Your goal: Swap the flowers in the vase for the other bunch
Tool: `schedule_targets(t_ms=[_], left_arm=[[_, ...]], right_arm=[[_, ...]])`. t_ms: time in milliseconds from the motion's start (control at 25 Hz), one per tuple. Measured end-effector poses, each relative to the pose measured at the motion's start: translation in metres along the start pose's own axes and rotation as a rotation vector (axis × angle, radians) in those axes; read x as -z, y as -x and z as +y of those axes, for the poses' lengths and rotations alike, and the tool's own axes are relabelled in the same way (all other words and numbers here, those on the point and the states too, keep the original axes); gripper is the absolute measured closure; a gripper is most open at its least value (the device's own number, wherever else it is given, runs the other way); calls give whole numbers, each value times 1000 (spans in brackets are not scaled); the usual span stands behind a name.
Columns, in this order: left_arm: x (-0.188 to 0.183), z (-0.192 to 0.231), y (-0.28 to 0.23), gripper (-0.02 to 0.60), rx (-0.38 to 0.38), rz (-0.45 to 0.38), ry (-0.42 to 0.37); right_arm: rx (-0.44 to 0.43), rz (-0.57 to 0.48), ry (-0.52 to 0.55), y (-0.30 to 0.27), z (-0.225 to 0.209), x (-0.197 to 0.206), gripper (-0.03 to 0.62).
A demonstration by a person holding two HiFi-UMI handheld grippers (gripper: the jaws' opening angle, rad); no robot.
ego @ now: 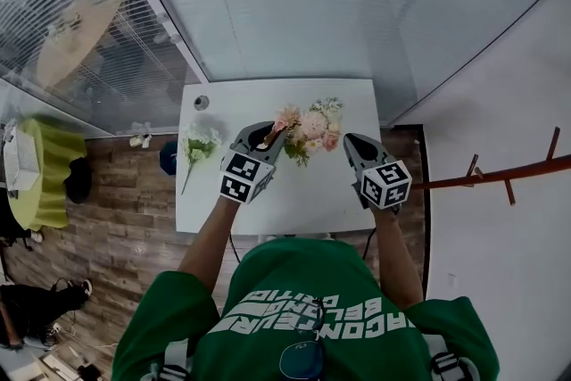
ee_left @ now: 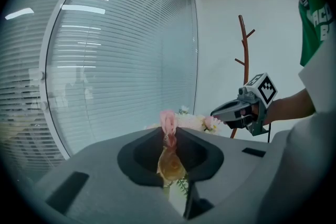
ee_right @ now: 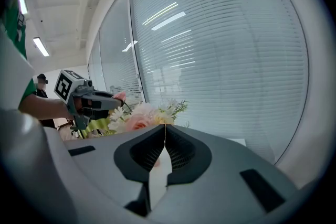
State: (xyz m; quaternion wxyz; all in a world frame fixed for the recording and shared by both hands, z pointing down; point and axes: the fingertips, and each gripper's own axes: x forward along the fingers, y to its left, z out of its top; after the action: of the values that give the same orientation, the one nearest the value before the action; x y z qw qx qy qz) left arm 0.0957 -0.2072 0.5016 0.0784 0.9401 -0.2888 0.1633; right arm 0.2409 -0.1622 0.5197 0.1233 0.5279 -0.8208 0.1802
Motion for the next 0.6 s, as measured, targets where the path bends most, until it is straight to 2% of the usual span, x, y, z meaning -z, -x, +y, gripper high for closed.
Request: schedule_targets(t_ms=[320, 600], left_arm=[[-39, -5, 12, 512, 6, -78, -8], [-81, -13, 22, 514, 19, -163, -35]], right_arm=[[8, -36, 3, 8, 0, -11, 580], [11, -120, 23, 21, 1, -44, 580]])
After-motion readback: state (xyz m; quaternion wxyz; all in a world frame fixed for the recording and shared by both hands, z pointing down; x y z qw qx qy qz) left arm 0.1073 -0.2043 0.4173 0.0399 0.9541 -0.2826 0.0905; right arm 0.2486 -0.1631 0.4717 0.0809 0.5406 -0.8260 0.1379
